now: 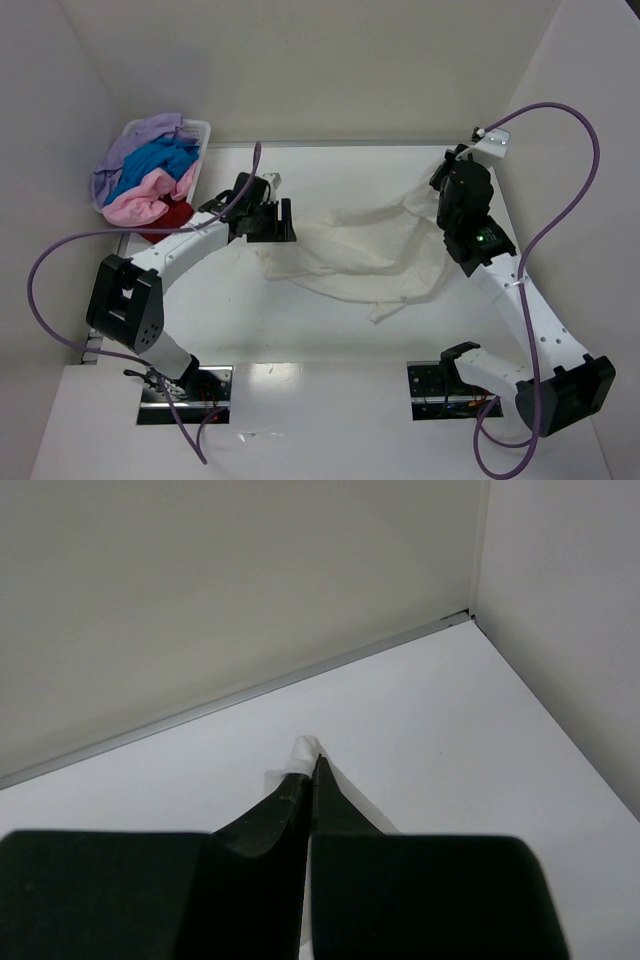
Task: Fold and stack the t-shirts
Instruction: Flatten out the tshirt
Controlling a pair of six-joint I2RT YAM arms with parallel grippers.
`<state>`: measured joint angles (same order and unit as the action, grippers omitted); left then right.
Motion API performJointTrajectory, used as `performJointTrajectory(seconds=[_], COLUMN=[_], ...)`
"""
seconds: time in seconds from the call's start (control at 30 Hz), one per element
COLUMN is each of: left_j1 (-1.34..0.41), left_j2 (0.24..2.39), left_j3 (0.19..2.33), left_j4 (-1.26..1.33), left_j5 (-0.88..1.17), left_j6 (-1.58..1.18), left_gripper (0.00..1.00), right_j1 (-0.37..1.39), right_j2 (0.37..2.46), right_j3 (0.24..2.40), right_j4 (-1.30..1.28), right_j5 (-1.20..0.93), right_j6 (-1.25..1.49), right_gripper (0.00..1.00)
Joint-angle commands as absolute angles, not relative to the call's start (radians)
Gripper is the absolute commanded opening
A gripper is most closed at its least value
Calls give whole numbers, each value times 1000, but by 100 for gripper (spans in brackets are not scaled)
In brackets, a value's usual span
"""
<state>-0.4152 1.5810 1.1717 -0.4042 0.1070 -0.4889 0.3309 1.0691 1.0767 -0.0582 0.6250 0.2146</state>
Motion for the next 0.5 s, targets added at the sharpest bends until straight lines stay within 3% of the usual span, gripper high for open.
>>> performJointTrajectory(seconds=[0.0,0.17,0.47], left_j1=[-413,-413,-413], left_j2=[1585,1585,1712], left_j3=[1144,1097,1104], left_j4=[-368,-359,-316], left_j5=[167,178,179], left_j6=[-466,-466,-466], left_gripper=[79,89,89], right_j1=[324,324,324], right_j2=[1057,1057,1055], right_j3=[1066,1066,1057], right_j4=[23,23,32], right_j5=[660,660,660], right_j6=[213,213,213], right_gripper=[0,0,0])
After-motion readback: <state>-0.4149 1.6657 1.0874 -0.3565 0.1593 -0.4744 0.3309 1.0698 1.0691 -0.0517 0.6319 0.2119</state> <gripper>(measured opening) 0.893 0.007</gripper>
